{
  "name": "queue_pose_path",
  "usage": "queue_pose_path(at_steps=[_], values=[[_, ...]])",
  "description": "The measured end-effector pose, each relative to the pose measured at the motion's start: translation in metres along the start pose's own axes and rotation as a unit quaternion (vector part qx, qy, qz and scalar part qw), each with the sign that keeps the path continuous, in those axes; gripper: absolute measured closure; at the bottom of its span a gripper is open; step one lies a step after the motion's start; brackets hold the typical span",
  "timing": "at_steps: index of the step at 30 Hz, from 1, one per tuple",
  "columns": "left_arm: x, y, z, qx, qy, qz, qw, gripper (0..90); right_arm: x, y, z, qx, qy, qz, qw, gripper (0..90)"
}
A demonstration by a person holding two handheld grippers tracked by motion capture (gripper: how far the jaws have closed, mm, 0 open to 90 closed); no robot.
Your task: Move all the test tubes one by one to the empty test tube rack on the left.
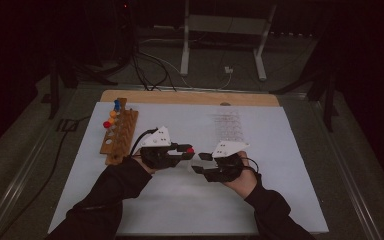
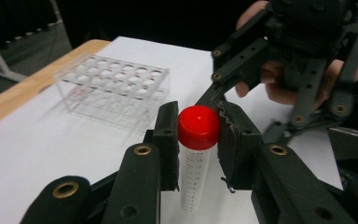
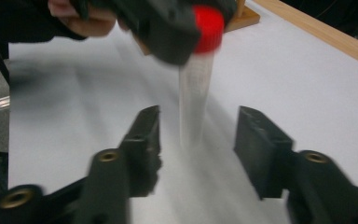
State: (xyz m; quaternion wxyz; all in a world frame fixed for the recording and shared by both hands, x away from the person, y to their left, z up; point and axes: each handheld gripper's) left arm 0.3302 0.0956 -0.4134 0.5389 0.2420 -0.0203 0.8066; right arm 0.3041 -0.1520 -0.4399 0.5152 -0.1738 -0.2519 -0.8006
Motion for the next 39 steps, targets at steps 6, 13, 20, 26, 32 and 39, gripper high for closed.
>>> queue_pose_path(at_steps=[6, 13, 20, 26, 32, 39], values=[[0.02, -0.006, 0.011, 0.0, 0.008, 0.018, 0.9998, 71.9, 0.005, 0.0, -0.004, -0.015, 0.006, -0.011, 0.9998, 23.2], [0.046, -0.015, 0.019, 0.006, 0.017, 0.047, 0.9987, 71.8, 0.01, 0.005, -0.01, -0.032, 0.016, -0.013, 0.9993, 15.1], [0.076, -0.021, 0.025, 0.007, 0.026, 0.079, 0.9965, 71.8, 0.011, 0.009, -0.012, -0.036, 0.022, -0.007, 0.9991, 0.0], [0.107, -0.026, 0.025, 0.014, 0.038, 0.107, 0.9934, 71.8, 0.012, 0.009, -0.012, -0.04, 0.026, -0.006, 0.9988, 0.0], [0.139, -0.032, 0.019, 0.022, 0.038, 0.146, 0.9883, 71.8, 0.011, 0.008, -0.012, -0.037, 0.027, -0.005, 0.9989, 0.0], [0.173, -0.044, 0.008, 0.039, 0.042, 0.19, 0.9801, 71.8, 0.01, 0.007, -0.01, -0.033, 0.025, -0.002, 0.9991, 0.0]])
Point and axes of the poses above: each handheld gripper's, and its own axes: x roughly backward along the jaws, z roughly out of its top, y roughly to its right, and after that the axes turned 15 degrees about x, right-handed
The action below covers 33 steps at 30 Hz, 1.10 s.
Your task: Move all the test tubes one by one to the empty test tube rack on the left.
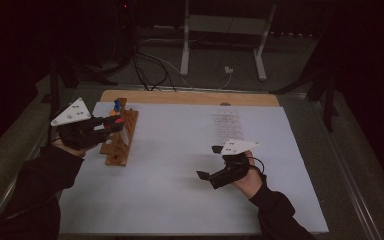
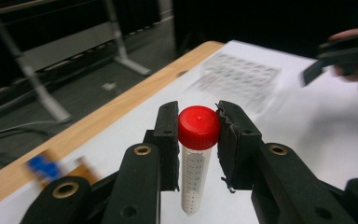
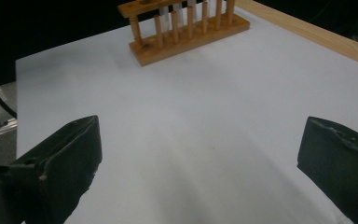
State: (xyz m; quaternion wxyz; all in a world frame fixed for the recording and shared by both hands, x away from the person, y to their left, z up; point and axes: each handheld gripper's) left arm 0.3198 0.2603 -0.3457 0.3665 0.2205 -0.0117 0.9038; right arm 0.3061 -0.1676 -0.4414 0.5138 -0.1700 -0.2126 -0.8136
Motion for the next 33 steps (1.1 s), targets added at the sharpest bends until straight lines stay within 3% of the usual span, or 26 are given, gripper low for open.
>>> queue_pose_path(at_steps=[5, 11, 15, 19, 33], values=[[0.008, -0.022, -0.009, 0.02, -0.003, 0.031, 0.9993, 71.8, 0.0, 0.0, 0.0, -0.001, 0.001, 0.003, 1.0, 0.0], [0.01, -0.046, -0.021, 0.048, 0.009, 0.064, 0.9968, 71.8, -0.001, 0.0, 0.0, -0.003, 0.0, 0.002, 1.0, 0.0], [0.003, -0.058, -0.031, 0.07, 0.013, 0.066, 0.9953, 71.8, -0.001, 0.001, -0.001, -0.003, -0.001, 0.004, 1.0, 0.0], [-0.005, -0.061, -0.042, 0.083, 0.018, 0.066, 0.9942, 71.8, -0.001, 0.001, -0.002, -0.002, -0.002, 0.003, 1.0, 0.0], [-0.028, -0.061, -0.074, 0.09, 0.005, 0.076, 0.993, 71.7, 0.002, 0.002, -0.002, -0.004, 0.0, 0.006, 1.0, 0.0]])
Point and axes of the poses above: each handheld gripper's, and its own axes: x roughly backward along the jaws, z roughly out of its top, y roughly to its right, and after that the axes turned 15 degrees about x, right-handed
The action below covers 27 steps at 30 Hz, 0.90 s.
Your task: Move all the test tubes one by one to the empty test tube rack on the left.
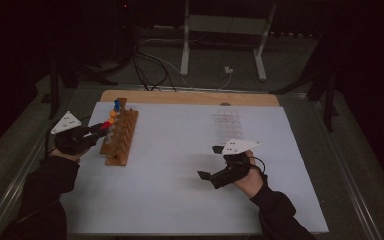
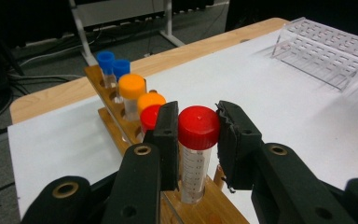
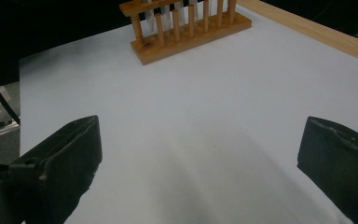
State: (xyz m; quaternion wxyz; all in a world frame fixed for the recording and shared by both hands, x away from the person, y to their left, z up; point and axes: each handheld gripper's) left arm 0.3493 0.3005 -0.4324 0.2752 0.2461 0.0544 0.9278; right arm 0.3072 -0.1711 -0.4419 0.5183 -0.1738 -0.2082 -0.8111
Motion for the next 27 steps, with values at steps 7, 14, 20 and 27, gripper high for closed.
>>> queue_pose_path(at_steps=[7, 14, 20, 27], values=[[-0.005, -0.005, -0.013, 0.013, -0.001, 0.003, 0.9999, 71.7, 0.0, -0.001, 0.0, 0.004, 0.0, 0.004, 1.0, 0.0], [0.002, 0.001, -0.008, 0.008, -0.007, -0.009, 0.9999, 57.4, 0.002, -0.001, 0.0, 0.001, 0.001, 0.005, 1.0, 0.0], [0.014, 0.023, -0.005, 0.008, -0.005, -0.05, 0.9987, 24.6, 0.006, 0.0, -0.002, 0.001, 0.002, 0.002, 1.0, 0.0], [0.013, 0.062, -0.019, -0.009, -0.032, -0.136, 0.9902, 2.0, 0.01, -0.002, -0.008, 0.001, 0.004, -0.004, 1.0, 0.0]])
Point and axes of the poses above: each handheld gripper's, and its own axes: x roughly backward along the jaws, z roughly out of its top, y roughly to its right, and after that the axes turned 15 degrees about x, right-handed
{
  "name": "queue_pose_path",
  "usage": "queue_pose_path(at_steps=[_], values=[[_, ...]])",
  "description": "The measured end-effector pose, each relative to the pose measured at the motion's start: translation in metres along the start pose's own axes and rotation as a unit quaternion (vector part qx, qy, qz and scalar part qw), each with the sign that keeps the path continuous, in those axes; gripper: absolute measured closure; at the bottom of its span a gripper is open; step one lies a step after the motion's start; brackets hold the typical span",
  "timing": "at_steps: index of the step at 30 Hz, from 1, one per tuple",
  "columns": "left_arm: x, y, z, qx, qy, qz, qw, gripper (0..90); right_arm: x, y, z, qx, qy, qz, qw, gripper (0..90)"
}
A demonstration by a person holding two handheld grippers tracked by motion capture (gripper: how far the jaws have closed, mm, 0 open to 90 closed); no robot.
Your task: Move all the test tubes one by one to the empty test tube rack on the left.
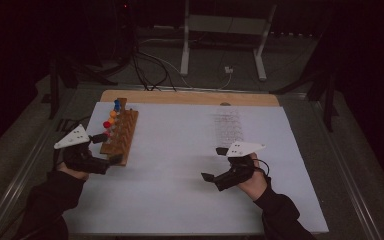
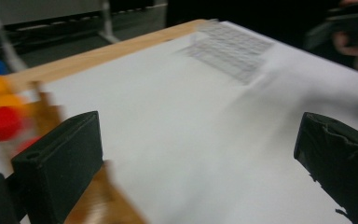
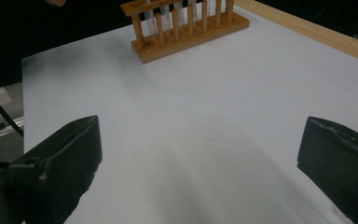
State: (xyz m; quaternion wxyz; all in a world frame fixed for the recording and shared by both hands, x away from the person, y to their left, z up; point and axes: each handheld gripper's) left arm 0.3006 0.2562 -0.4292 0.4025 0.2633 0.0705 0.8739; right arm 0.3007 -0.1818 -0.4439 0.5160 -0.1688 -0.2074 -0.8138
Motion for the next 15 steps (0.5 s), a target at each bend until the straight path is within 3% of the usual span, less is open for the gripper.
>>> queue_pose_path(at_steps=[3, 6, 8, 10, 12, 15], values=[[-0.01, 0.016, -0.013, -0.01, 0.004, -0.019, 0.9998, 1.7, 0.0, -0.002, -0.004, 0.006, -0.004, -0.004, 1.0, 0.0], [-0.02, 0.029, -0.025, -0.03, 0.012, -0.023, 0.9992, 1.5, 0.001, -0.004, -0.007, 0.005, -0.008, -0.01, 0.9999, 0.0], [-0.029, 0.036, -0.034, -0.037, -0.007, -0.036, 0.9986, 1.5, 0.001, -0.006, -0.01, 0.007, -0.006, -0.019, 0.9998, 0.0], [-0.04, 0.04, -0.048, -0.046, -0.028, -0.034, 0.998, 1.5, 0.002, -0.006, -0.013, 0.002, -0.005, -0.02, 0.9998, 0.0], [-0.047, 0.039, -0.056, -0.042, -0.043, -0.034, 0.9976, 1.3, 0.002, -0.006, -0.014, 0.003, -0.003, -0.022, 0.9997, 0.0], [-0.054, 0.038, -0.063, -0.04, -0.05, -0.033, 0.9975, 1.3, 0.001, -0.006, -0.015, 0.004, -0.001, -0.022, 0.9997, 0.0]])
Point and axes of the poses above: each handheld gripper's, and its own axes: x roughly backward along the jaws, z roughly out of its top, y roughly to its right, and after that the axes turned 15 degrees about x, right-handed
